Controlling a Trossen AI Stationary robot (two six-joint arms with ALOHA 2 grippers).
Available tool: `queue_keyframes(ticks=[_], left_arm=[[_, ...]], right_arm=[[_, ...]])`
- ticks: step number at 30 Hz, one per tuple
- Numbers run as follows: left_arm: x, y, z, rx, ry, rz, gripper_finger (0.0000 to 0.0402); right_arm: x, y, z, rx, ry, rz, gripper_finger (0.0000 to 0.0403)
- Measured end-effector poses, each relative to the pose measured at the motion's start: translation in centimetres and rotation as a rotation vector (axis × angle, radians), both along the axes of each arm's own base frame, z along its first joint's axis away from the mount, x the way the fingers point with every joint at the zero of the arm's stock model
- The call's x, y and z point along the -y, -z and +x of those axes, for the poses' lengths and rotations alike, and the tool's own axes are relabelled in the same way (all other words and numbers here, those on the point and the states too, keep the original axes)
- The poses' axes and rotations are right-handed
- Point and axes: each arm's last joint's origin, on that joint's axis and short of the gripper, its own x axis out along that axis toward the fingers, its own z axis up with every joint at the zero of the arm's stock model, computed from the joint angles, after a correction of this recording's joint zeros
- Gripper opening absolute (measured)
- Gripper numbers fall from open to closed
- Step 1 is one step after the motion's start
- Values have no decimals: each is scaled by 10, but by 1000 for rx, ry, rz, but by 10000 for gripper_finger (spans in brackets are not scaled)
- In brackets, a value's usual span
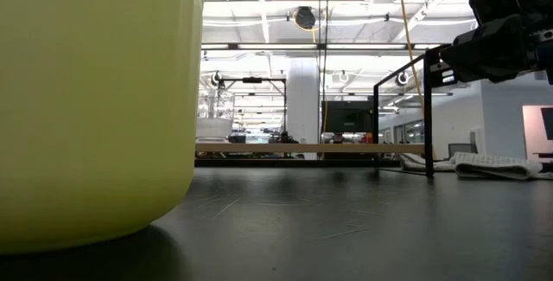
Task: Stack small to large cups/mugs on shelf
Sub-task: Put the yellow mug on the shelf
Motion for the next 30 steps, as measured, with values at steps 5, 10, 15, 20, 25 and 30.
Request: queue_keyframes(ticks=[5,10,15,20,25,30], left_arm=[[0,0,0,0,5,1,0],[0,0,0,-1,5,1,0],[1,0,0,-1,28,-2,0],[1,0,0,-2,32,-2,0],[1,0,0,-4,37,-14,0],[2,0,0,-8,69,-47,0]], right_arm=[[0,0,0,2,0,0,0],[0,0,0,4,0,0,0],[0,0,0,4,0,0,0],[0,0,0,4,-1,0,0],[0,0,0,3,0,0,0],[0,0,0,3,-1,1,0]])
